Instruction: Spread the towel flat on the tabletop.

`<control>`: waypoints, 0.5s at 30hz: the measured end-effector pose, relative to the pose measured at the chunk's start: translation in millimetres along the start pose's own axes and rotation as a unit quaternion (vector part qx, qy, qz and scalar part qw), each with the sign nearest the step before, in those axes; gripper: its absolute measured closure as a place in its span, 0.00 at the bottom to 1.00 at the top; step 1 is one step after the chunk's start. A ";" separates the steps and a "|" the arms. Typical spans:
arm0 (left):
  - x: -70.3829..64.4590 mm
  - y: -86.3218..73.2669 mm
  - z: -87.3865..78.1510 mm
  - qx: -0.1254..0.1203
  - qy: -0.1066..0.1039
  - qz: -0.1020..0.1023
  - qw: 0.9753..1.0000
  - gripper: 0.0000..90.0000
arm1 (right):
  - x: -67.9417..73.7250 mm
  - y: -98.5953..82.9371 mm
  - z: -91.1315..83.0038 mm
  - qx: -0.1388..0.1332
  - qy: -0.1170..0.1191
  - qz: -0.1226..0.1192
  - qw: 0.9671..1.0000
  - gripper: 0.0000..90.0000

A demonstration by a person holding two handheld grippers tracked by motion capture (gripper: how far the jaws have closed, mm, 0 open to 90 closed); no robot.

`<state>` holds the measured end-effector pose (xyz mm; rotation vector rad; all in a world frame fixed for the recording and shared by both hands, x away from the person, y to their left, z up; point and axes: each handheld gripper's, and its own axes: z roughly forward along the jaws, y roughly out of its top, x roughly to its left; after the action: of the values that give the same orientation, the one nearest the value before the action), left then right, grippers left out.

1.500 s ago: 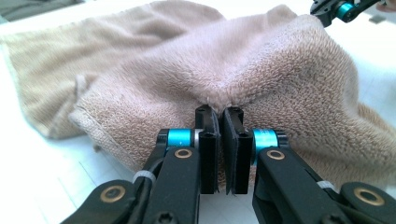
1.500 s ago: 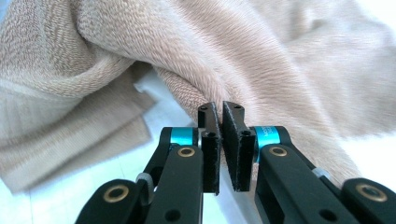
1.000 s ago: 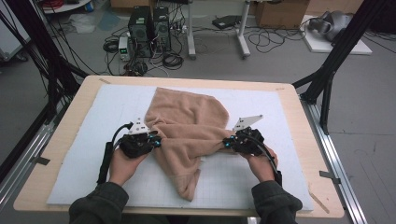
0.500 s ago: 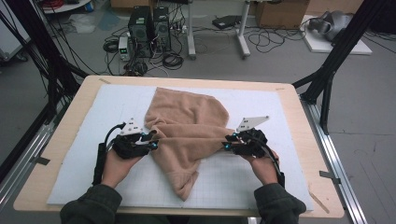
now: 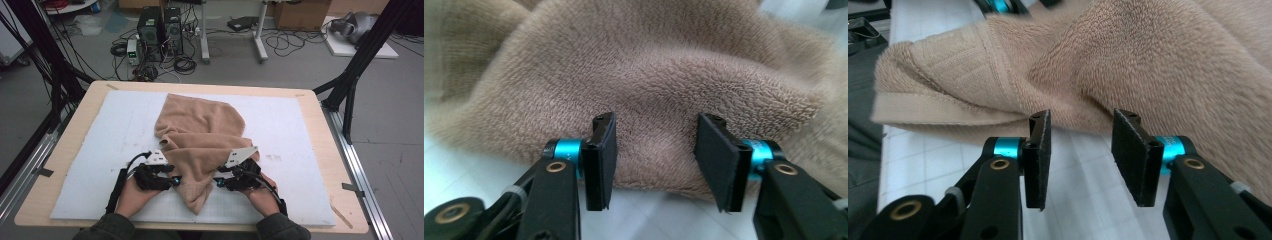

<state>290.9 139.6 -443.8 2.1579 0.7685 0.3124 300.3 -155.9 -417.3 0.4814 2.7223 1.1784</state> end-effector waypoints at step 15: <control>-12.1 17.0 -35.9 -0.052 -0.019 0.014 0.998 0.95 | -5.5 -5.2 -16.2 -0.014 -0.022 0.015 1.000 0.64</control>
<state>272.1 145.7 -407.2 2.0723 0.6856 0.3191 300.3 -172.2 -410.0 0.5389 2.6661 1.1964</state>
